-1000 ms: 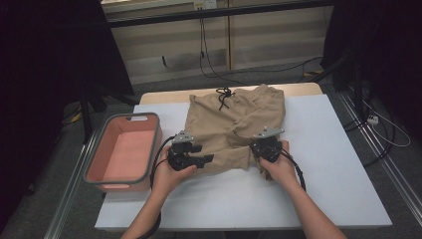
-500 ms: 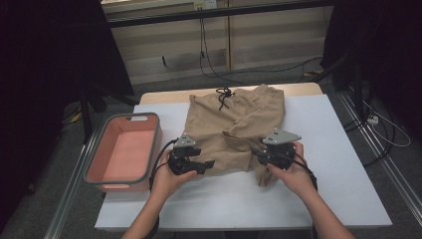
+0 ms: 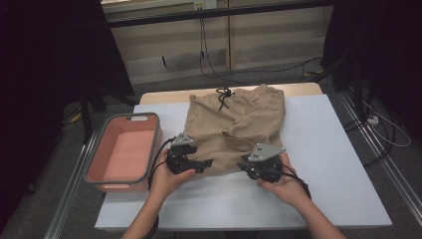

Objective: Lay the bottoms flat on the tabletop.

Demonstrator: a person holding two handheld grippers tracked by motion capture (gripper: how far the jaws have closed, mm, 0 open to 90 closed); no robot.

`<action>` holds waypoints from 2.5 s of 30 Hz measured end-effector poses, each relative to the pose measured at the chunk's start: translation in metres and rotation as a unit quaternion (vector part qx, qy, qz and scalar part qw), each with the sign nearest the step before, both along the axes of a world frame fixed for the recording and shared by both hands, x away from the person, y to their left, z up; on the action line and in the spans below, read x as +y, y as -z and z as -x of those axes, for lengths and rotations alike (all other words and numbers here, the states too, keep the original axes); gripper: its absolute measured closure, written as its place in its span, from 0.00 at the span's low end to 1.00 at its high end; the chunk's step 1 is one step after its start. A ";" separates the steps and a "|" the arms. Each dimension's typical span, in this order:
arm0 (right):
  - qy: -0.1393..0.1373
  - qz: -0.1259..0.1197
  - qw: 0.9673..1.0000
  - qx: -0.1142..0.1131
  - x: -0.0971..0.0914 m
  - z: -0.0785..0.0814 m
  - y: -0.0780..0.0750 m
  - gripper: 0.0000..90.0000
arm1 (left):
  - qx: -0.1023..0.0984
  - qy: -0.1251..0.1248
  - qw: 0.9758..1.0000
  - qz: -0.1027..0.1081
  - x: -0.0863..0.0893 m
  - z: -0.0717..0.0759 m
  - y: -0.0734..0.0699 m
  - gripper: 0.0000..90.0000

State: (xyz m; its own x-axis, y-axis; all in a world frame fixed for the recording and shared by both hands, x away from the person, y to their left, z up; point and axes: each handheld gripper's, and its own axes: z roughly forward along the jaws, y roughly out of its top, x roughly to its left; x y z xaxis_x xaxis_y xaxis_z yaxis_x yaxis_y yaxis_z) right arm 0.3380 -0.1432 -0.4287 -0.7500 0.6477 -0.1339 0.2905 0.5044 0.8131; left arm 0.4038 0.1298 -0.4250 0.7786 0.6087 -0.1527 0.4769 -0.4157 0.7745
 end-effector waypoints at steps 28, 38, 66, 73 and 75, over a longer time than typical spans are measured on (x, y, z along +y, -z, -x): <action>0.037 0.006 0.996 0.077 0.004 -0.037 0.028 0.93 | -0.007 -0.027 1.000 0.005 0.016 -0.003 -0.006 0.19; 0.009 -0.034 0.995 0.093 -0.018 0.007 0.006 0.93 | -0.009 -0.033 0.999 -0.001 0.022 0.001 -0.005 0.19; 0.013 -0.011 0.994 0.107 -0.044 0.028 0.024 0.92 | 0.029 -0.076 0.994 -0.078 0.031 -0.002 0.022 0.81; -0.012 -0.026 0.993 0.119 -0.038 0.031 0.020 0.93 | -0.003 -0.085 0.994 -0.069 0.035 0.001 -0.005 1.00; -0.022 -0.035 0.992 0.118 -0.036 0.034 0.016 0.93 | -0.017 -0.092 0.994 -0.054 0.040 0.000 -0.015 1.00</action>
State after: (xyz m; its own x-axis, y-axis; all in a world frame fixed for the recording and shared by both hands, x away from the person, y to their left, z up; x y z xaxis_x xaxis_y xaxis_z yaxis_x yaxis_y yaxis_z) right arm 0.3042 -0.1788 -0.4450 -0.7829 0.6150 0.0939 0.4562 0.4649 0.7588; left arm 0.4039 0.1698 -0.4104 0.6556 0.7531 -0.0554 0.5277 -0.4045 0.7470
